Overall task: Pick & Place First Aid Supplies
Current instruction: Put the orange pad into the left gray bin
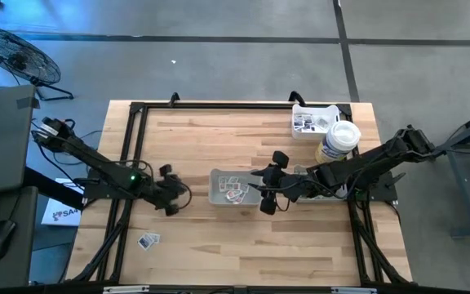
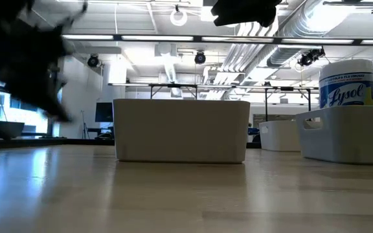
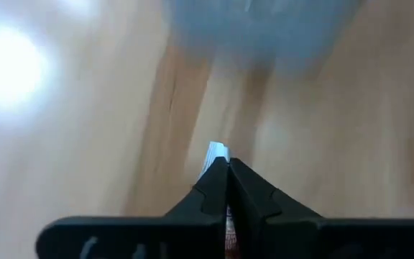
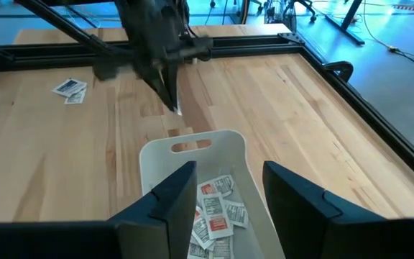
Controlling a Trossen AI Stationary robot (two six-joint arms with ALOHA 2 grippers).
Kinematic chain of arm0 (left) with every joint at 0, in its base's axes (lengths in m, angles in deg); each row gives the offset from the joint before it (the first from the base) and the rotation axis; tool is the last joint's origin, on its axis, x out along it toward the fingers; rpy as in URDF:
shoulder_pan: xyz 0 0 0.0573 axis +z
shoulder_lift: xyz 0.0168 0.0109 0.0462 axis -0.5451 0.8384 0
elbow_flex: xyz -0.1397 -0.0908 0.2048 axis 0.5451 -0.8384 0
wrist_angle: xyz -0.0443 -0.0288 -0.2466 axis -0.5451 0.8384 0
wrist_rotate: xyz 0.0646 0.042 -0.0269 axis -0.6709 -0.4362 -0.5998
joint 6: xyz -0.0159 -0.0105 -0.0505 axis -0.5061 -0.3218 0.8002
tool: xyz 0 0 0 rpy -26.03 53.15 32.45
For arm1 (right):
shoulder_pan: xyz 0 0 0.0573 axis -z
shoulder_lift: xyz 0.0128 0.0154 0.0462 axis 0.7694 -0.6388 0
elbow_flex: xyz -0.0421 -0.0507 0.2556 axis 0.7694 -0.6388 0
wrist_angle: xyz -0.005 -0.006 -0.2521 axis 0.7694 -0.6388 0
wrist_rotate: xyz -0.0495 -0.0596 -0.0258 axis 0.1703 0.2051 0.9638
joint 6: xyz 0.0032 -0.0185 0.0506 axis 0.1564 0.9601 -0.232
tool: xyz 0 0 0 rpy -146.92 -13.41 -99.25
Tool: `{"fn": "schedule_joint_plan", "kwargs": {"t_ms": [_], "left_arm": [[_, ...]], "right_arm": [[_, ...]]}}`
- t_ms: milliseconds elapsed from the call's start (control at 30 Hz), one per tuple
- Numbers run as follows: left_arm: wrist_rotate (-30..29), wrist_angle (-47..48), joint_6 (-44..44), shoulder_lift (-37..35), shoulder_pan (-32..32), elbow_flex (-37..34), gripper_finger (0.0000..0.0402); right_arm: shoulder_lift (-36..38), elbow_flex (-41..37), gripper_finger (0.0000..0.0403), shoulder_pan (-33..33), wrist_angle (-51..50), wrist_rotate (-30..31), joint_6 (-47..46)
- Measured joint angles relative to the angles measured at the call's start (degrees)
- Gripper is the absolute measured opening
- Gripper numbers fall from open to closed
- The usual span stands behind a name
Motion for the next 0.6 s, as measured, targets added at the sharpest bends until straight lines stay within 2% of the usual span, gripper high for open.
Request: {"fn": "schedule_joint_plan", "kwargs": {"t_ms": [167,267,433,600], "left_arm": [[-3.33,-0.65,-10.67,0.0,0.0,9.76,0.0004],[-6.16,-5.16,-15.04,0.27,0.02,13.97,0.0005],[-3.56,-17.12,-22.48,3.9,2.5,15.67,0.0005],[-2.75,-21.45,-23.37,11.75,8.51,17.6,0.0005]], "right_arm": [[0.01,0.0,0.0154,0.0,0.07,-0.02,0.46],[-0.01,0.0,0.0154,0.0,0.02,-0.04,0.49],[0.01,0.0,0.0154,0.0,0.01,-0.19,1.55],[0.01,0.0,0.0154,-0.06,-0.37,-0.32,1.96]]}}
